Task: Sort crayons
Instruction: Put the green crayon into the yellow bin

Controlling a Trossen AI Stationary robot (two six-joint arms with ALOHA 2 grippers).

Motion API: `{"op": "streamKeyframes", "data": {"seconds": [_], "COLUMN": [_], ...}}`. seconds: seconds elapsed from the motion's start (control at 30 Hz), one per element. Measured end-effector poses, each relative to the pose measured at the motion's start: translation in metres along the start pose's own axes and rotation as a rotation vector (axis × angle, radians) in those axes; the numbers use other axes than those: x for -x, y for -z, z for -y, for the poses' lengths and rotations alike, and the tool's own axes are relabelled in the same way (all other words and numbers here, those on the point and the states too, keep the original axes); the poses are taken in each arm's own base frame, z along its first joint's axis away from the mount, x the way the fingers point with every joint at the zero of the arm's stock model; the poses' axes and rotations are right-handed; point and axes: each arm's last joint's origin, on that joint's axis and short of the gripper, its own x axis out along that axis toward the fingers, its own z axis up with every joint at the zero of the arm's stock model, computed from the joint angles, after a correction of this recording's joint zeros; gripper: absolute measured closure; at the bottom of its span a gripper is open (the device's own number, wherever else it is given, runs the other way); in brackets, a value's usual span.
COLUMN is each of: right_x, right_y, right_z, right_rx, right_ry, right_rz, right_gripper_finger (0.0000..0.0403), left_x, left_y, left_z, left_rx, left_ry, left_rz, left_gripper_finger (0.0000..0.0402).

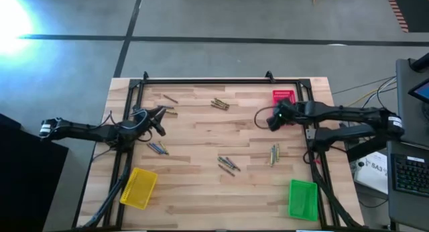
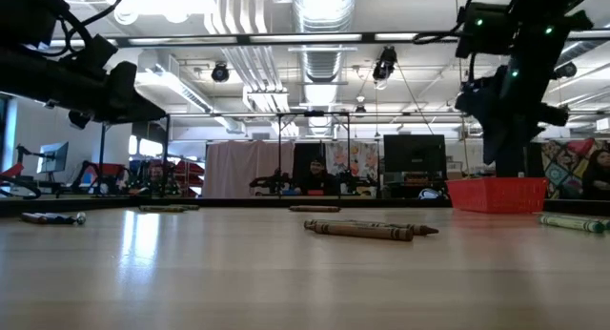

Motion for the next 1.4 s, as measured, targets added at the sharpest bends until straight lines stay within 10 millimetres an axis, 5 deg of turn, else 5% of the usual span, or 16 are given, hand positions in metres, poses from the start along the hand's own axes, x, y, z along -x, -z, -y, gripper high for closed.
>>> {"op": "streamKeyframes", "data": {"seconds": [0.6, 1.07, 1.4], "right_x": [0.001, -0.031, -0.014], "right_y": [0.081, 0.1, 0.095], "right_z": [-0.049, -0.065, -0.057], "right_rx": [-0.08, 0.02, 0.001], "right_ry": [0.018, 0.146, 0.083], "right_rz": [-0.195, -0.343, -0.361], "right_gripper_finger": [0.0271, 0.0271, 0.0271], "left_x": [-0.003, -0.003, -0.003], "left_y": [0.007, 0.008, 0.008], "left_z": [0.005, 0.006, 0.006], "left_rx": [0.01, -0.002, -0.003], "left_ry": [0.08, 0.084, 0.084], "left_rz": [-0.066, -0.075, -0.076], "left_gripper_finger": [0.0326, 0.0326, 0.0326]}}
